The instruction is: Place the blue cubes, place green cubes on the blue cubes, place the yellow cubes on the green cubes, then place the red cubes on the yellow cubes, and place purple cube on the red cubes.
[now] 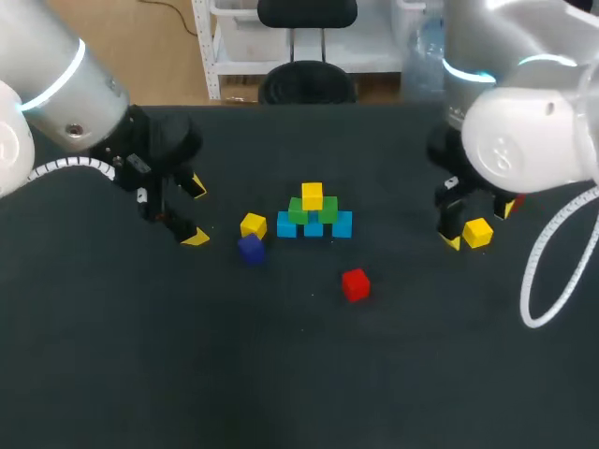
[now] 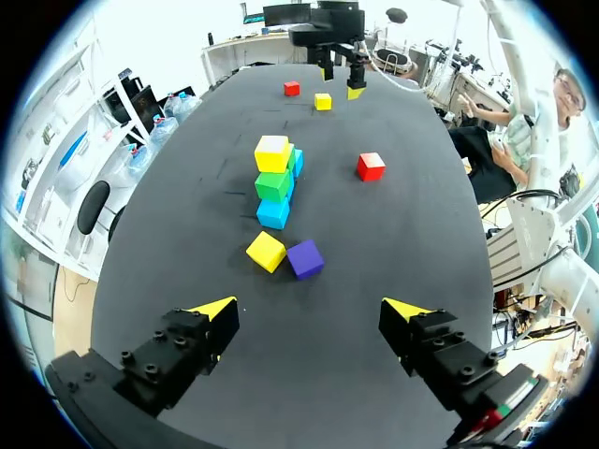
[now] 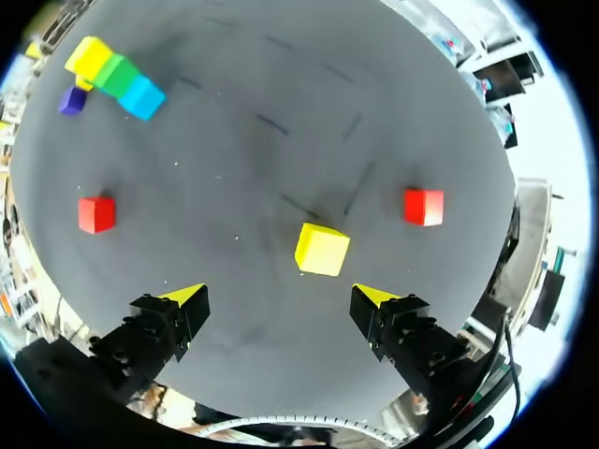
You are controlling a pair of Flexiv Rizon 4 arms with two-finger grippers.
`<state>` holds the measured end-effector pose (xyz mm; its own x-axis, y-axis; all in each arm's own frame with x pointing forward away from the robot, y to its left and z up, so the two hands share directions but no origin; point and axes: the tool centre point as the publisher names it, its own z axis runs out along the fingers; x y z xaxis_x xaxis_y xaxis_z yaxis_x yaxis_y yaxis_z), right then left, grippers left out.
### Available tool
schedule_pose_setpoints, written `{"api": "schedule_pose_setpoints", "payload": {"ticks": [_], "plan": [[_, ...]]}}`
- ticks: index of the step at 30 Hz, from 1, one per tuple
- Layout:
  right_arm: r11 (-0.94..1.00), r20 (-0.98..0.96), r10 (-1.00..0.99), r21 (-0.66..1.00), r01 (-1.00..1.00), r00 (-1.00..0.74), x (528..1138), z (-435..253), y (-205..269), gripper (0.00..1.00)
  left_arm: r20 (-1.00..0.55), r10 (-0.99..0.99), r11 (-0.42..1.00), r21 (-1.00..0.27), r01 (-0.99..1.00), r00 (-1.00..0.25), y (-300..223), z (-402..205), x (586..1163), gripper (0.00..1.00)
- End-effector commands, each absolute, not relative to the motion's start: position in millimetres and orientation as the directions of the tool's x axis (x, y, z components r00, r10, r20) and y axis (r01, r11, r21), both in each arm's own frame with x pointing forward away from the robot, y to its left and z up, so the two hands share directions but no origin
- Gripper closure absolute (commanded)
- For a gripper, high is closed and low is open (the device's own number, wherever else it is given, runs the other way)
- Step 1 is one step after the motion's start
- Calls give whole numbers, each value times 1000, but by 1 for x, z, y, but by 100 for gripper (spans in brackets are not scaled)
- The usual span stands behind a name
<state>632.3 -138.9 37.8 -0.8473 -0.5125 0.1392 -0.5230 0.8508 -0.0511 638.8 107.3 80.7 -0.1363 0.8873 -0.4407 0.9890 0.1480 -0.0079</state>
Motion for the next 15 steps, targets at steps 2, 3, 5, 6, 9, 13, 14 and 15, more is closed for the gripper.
{"api": "schedule_pose_setpoints", "payload": {"ticks": [2,3,5,6,9,13,14,15], "plan": [[873,102,-483,-20,-488,-869,635,27,-155,0,-442,887,147,-7,989,-135,108,80,639,0],[876,98,-479,-17,-482,-873,636,26,-157,0,-442,887,147,-7,989,-135,108,80,639,0],[879,94,-473,-14,-476,-876,639,23,-160,0,-442,887,147,-7,989,-135,108,80,639,0],[882,89,-469,-5,-471,-879,639,23,-160,0,-442,887,147,-7,989,-135,108,80,639,0],[881,88,-472,2,-473,-877,645,18,-163,0,-442,887,147,-7,989,-135,108,80,639,0],[877,90,-479,9,-480,-873,650,14,-160,0,-442,887,147,-7,989,-135,108,80,639,0],[876,90,-481,10,-482,-872,652,12,-160,0,-442,887,147,-7,989,-135,108,80,639,0],[875,90,-482,14,-483,-871,653,11,-160,0,-442,887,147,-7,989,-135,108,80,639,0]]}}
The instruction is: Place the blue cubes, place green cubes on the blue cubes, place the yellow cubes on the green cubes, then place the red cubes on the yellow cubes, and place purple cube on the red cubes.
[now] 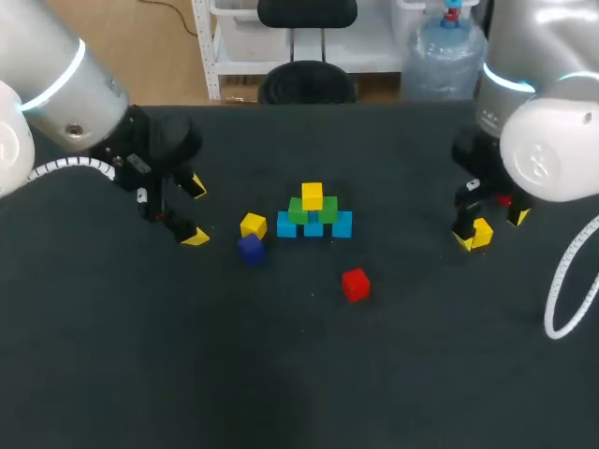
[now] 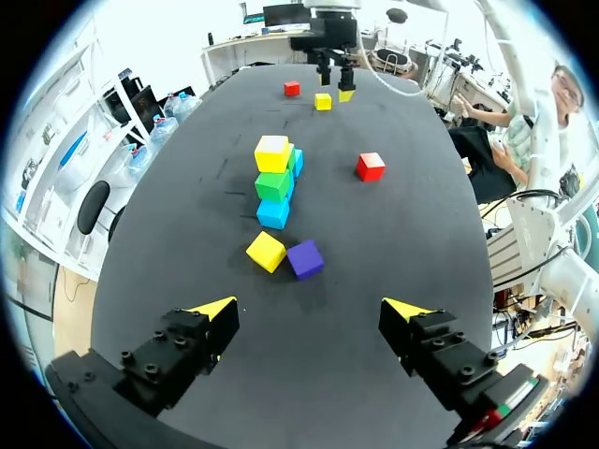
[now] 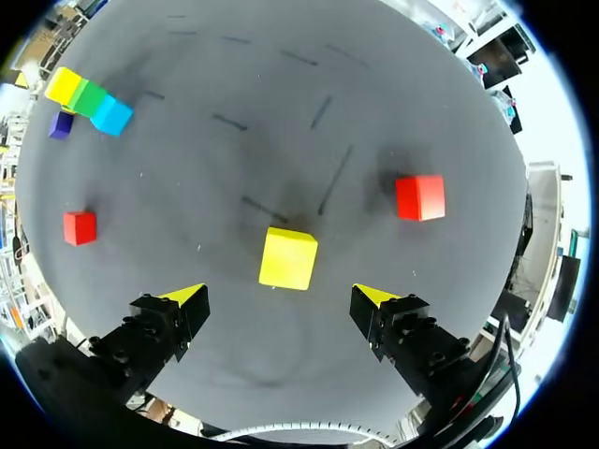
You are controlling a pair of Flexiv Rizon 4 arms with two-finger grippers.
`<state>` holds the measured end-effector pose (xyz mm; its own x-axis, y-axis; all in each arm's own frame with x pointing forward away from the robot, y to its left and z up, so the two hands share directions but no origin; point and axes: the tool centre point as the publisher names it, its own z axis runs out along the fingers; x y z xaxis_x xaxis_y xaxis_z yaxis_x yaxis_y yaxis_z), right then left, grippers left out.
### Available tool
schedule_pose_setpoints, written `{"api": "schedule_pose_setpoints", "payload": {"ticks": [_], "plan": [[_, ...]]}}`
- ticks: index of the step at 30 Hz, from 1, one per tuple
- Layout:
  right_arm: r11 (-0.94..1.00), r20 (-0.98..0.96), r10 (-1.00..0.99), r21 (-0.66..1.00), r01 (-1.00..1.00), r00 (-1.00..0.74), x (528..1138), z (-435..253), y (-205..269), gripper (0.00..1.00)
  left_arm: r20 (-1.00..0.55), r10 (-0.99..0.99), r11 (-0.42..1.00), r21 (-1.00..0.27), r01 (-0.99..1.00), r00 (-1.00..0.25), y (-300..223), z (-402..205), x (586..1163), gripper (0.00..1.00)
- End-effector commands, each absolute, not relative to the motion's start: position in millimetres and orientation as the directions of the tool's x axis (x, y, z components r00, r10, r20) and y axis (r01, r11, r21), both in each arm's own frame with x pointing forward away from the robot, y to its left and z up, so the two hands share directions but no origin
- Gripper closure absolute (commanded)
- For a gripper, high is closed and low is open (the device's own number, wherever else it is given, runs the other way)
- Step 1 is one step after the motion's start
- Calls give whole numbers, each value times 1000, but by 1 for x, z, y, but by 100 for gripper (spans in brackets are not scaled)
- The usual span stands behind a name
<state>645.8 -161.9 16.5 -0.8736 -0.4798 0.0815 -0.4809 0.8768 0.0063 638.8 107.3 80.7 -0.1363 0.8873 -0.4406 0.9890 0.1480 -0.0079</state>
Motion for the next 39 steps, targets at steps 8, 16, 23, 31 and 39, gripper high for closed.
{"api": "schedule_pose_setpoints", "payload": {"ticks": [8,16,23,31,39], "plan": [[875,92,-484,31,-483,-870,660,3,-163,11,-442,887,147,-7,989,-135,108,80,639,0],[873,103,-487,44,-485,-867,663,-3,-162,40,-442,887,147,-7,989,-135,108,80,639,0],[867,107,-498,47,-496,-860,666,-4,-156,51,-442,887,147,-7,989,-135,108,80,639,0],[860,113,-510,40,-509,-853,663,-2,-151,74,-442,887,147,-7,989,-135,108,80,639,0],[866,121,-500,44,-499,-857,656,0,-154,62,-442,887,147,-7,989,-135,108,80,639,0]]}}
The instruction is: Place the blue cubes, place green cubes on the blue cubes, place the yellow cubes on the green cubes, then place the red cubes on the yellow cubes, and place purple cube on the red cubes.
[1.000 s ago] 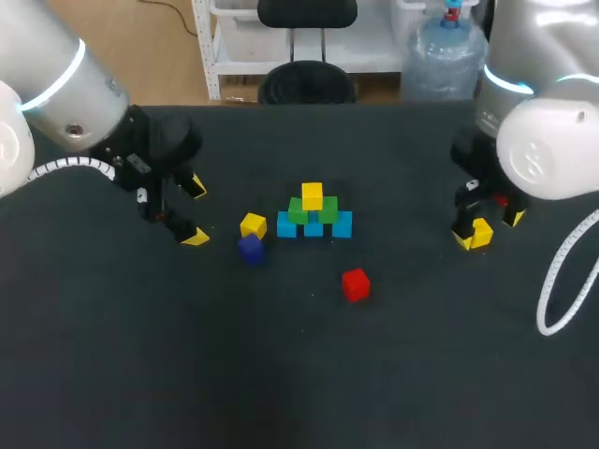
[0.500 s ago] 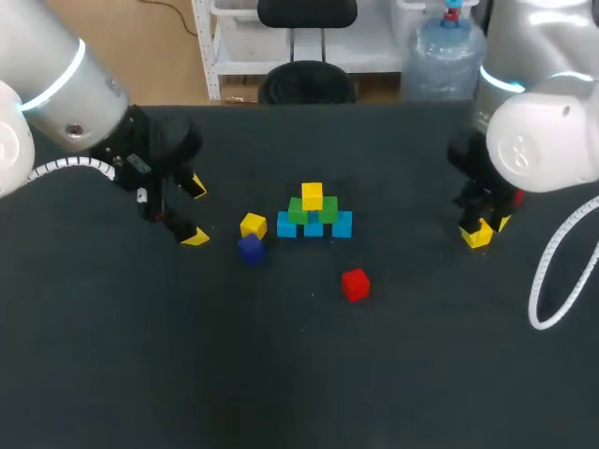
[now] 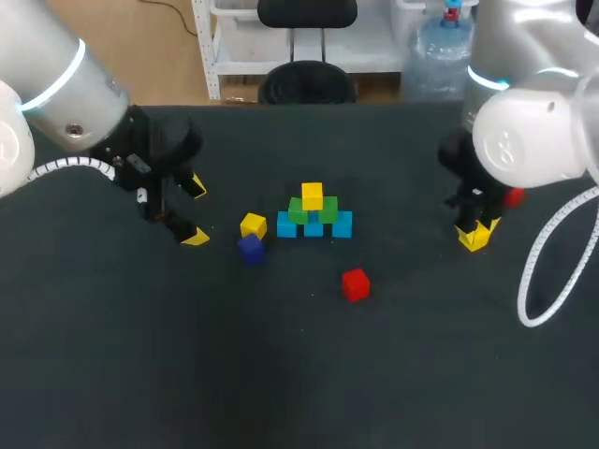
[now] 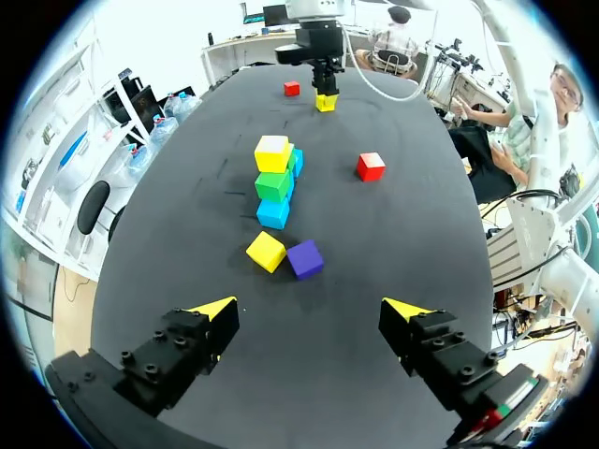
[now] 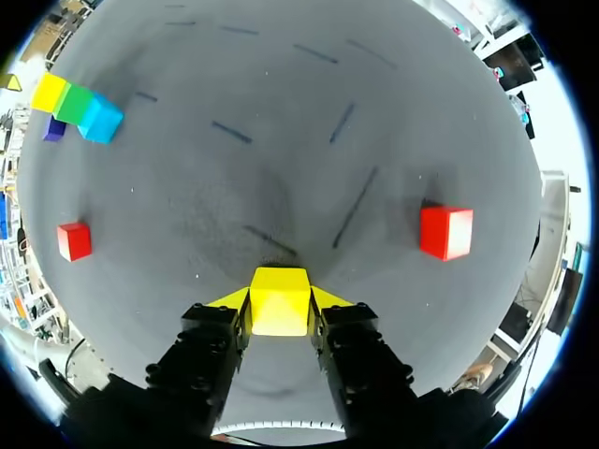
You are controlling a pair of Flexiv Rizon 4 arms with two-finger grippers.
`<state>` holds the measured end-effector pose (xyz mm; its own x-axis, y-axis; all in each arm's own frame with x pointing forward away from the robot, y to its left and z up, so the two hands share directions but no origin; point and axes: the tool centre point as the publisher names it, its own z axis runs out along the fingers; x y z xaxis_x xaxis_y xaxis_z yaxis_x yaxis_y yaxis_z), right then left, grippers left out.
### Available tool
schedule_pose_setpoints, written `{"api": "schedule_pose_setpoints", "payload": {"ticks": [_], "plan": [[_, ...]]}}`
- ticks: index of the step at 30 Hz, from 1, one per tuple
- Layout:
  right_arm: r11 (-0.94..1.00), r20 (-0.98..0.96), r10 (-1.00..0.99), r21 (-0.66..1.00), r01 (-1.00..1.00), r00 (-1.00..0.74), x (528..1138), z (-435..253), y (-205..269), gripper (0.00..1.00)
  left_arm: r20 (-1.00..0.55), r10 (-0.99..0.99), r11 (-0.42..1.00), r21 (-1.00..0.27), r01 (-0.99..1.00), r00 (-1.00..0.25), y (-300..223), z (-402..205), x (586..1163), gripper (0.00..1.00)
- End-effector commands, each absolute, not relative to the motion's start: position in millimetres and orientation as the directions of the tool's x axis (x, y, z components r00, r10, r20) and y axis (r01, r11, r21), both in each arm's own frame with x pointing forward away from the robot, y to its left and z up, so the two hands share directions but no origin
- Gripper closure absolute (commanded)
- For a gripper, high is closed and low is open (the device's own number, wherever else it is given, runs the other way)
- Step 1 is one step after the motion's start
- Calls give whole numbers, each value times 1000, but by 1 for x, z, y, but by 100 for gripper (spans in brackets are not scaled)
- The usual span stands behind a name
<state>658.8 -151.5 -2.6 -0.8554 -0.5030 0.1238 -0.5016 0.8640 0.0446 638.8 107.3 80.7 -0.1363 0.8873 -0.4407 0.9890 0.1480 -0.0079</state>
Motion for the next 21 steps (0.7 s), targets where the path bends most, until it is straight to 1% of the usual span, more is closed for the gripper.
{"api": "schedule_pose_setpoints", "payload": {"ticks": [1,2,6,11,14,21], "plan": [[866,121,-499,44,-498,-858,656,0,-155,60,-442,887,147,-7,989,-135,108,80,639,0],[866,122,-499,43,-497,-858,655,0,-156,58,-442,887,147,-7,989,-135,108,80,639,0],[867,123,-498,41,-496,-859,652,2,-158,56,-442,887,147,-7,989,-135,108,80,639,0],[869,120,-495,41,-494,-861,647,4,-161,57,-442,887,147,-7,989,-135,108,80,639,0],[870,120,-492,40,-491,-862,642,5,-161,55,-442,887,147,-7,989,-135,108,80,639,0],[875,124,-483,39,-482,-867,638,4,-162,55,-442,887,147,-7,989,-135,108,80,639,0]]}}
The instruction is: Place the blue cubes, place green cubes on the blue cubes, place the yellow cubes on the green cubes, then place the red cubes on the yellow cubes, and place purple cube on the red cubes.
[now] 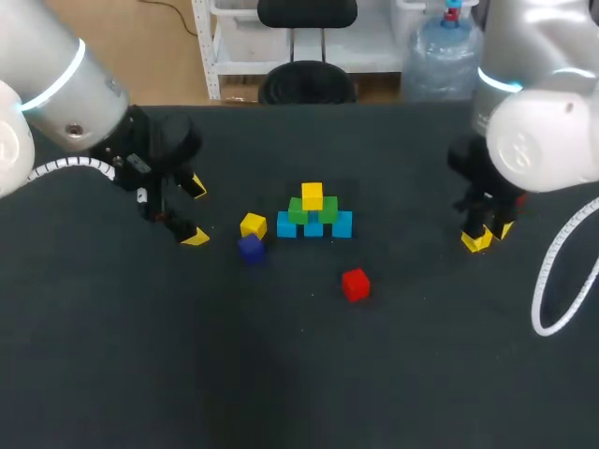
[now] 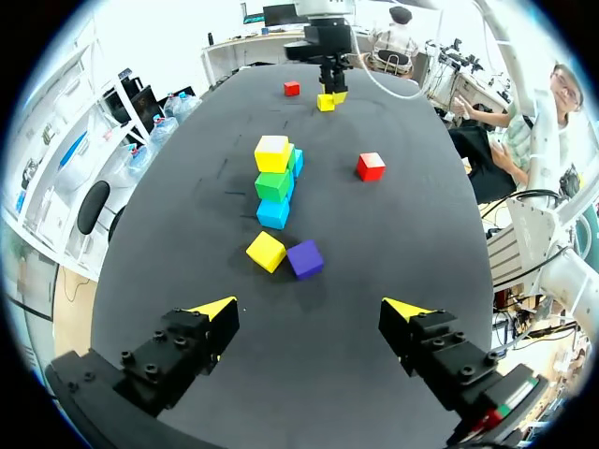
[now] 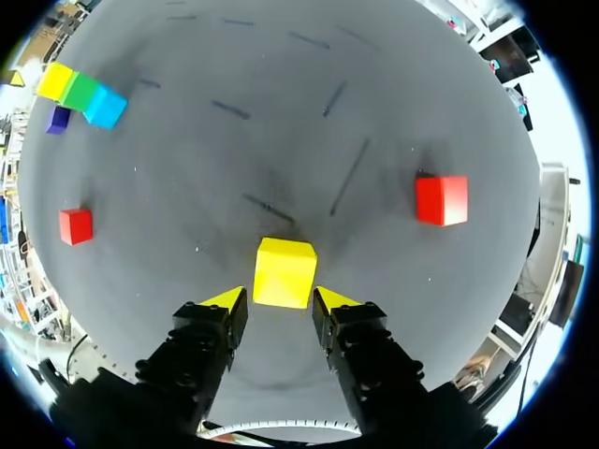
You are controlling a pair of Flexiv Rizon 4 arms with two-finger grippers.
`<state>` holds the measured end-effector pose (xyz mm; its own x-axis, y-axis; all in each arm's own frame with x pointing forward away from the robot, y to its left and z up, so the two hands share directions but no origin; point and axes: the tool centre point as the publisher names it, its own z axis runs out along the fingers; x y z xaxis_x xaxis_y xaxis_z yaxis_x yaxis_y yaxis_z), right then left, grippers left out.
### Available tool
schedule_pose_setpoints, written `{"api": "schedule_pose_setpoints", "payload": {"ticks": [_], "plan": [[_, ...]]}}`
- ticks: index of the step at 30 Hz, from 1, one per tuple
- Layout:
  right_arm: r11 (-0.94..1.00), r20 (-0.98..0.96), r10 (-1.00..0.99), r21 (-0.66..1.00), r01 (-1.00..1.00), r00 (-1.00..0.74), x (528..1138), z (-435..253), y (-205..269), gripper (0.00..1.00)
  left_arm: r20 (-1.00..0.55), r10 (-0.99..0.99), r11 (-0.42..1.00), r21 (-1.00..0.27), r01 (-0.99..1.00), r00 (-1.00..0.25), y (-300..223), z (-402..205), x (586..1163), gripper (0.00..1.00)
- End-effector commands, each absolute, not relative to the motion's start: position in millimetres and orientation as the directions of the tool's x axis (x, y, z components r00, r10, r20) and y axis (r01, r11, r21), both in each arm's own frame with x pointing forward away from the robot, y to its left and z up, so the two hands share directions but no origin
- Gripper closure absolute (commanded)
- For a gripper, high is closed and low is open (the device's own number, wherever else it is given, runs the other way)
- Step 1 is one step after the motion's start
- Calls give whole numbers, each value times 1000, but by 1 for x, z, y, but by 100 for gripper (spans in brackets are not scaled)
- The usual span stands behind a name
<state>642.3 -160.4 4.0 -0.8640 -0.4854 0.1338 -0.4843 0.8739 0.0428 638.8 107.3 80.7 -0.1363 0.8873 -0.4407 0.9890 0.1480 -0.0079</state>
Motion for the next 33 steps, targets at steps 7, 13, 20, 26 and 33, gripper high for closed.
{"api": "schedule_pose_setpoints", "payload": {"ticks": [7,13,20,26,33], "plan": [[874,125,-485,37,-484,-866,641,3,-163,63,-442,887,147,-7,989,-135,108,80,639,0],[871,122,-490,36,-490,-863,643,2,-161,69,-442,887,147,-7,989,-135,108,80,639,0],[866,121,-500,31,-500,-858,644,3,-159,100,-442,887,147,-7,989,-135,108,80,639,0],[860,124,-509,26,-510,-852,645,6,-158,100,-442,887,147,-7,989,-135,108,80,639,0],[850,122,-526,32,-527,-842,642,14,-152,78,-442,887,147,-7,989,-135,108,80,639,0]]}}
